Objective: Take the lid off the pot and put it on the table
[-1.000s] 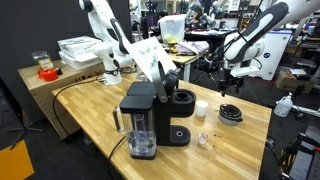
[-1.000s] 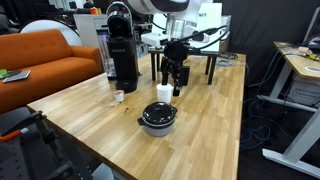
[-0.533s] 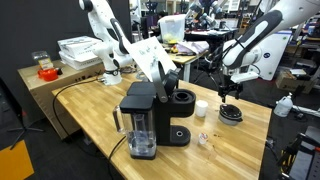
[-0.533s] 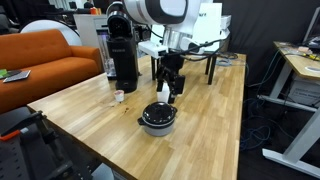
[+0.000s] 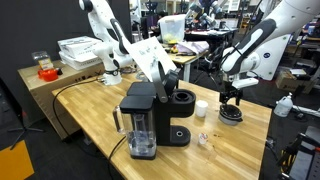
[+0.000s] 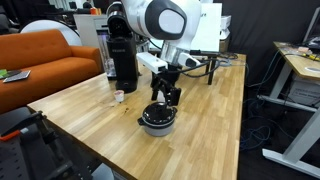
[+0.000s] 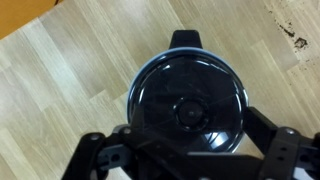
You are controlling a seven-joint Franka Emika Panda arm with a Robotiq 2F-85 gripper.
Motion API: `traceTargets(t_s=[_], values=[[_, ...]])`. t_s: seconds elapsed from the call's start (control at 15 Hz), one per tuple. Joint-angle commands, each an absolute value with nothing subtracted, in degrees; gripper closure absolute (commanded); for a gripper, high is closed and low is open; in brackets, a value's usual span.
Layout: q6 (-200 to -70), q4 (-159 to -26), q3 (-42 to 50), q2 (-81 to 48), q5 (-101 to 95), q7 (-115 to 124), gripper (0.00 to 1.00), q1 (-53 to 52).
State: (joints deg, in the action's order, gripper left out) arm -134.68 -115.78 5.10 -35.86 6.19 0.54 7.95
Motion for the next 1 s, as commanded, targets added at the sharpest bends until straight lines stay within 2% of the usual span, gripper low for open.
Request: traceTargets(t_s=[0.0,0.67,0.73,0.8,0.93], values=[[-133.33,-114.18,3.55,-37.33,7.26,-1.78,0.00,9.44],[-132.64,-113.26,3.73,-38.29,7.10,-1.52,0.00,9.60],[-132.62,-113.21,3.71,-38.26,7.16,-1.55,0.07,9.69],[-132.58,-113.15,3.69,-38.21,7.24,-1.60,0.26,9.82],[-132.06,-112.87,3.71,-37.97,7.32,-1.64,0.40,10.01]])
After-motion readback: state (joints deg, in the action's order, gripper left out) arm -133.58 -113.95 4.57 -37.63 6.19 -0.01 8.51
